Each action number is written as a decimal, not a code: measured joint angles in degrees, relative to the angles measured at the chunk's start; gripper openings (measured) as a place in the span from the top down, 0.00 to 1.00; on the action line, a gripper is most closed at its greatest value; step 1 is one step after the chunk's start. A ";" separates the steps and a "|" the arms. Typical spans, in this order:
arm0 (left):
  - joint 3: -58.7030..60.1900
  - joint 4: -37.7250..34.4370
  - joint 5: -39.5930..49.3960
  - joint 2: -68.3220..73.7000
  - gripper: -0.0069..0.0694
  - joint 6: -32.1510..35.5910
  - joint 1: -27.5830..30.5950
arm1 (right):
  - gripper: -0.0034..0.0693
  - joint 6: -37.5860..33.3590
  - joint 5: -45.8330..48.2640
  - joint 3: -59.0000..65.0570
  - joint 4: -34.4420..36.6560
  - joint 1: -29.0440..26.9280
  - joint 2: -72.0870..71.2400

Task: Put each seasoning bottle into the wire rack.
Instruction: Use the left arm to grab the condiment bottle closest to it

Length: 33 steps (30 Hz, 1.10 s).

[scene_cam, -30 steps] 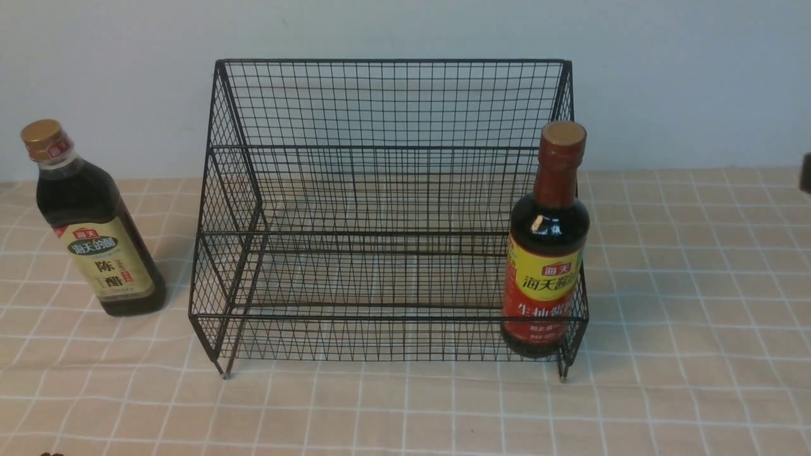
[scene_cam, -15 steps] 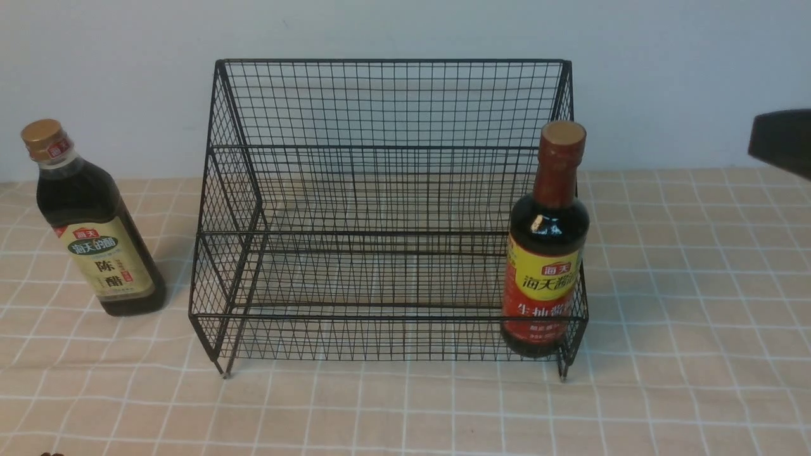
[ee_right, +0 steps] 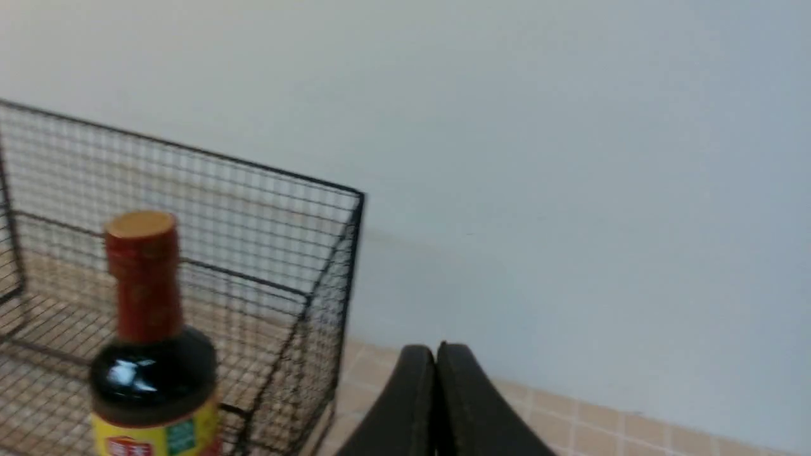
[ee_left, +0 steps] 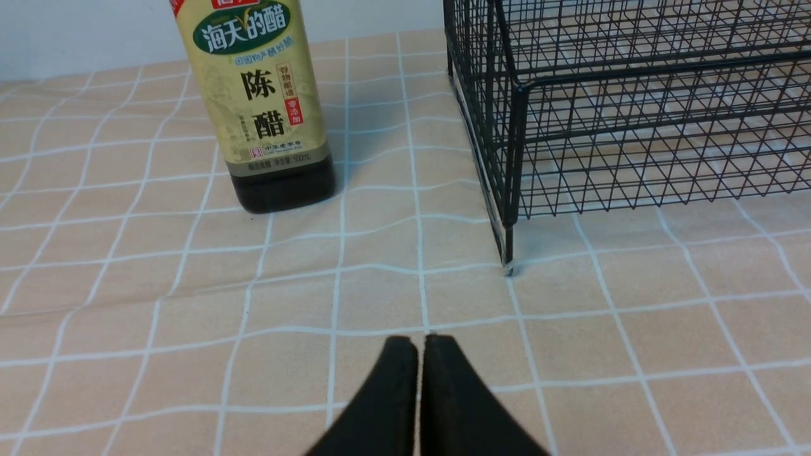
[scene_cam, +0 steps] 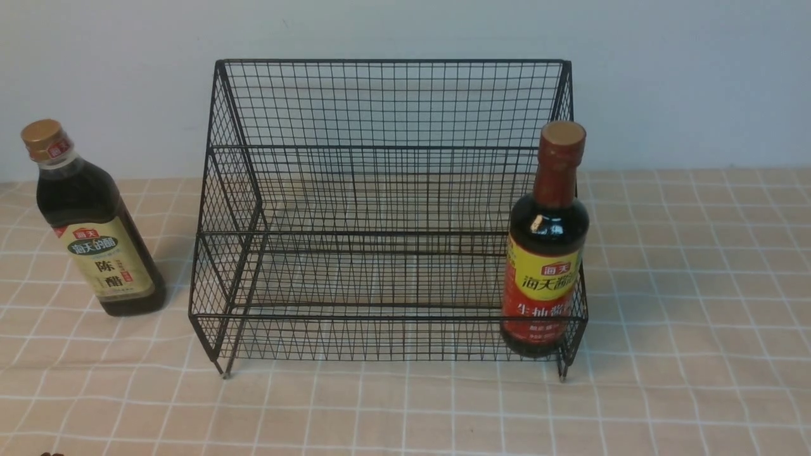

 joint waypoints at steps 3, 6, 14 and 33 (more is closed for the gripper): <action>0.00 0.00 0.00 0.00 0.92 0.00 0.00 | 0.97 0.54 -4.04 8.82 0.00 -3.30 -7.05; 0.00 0.00 0.00 0.00 0.92 0.00 0.00 | 0.97 1.87 -5.67 21.67 0.00 -8.48 -16.79; 0.00 0.00 -0.04 0.00 0.92 0.00 0.00 | 0.97 2.31 1.10 32.82 0.00 -14.30 -25.78; 0.00 0.00 -0.04 0.00 0.92 0.00 0.00 | 0.97 5.09 1.56 32.72 0.48 -14.34 -26.01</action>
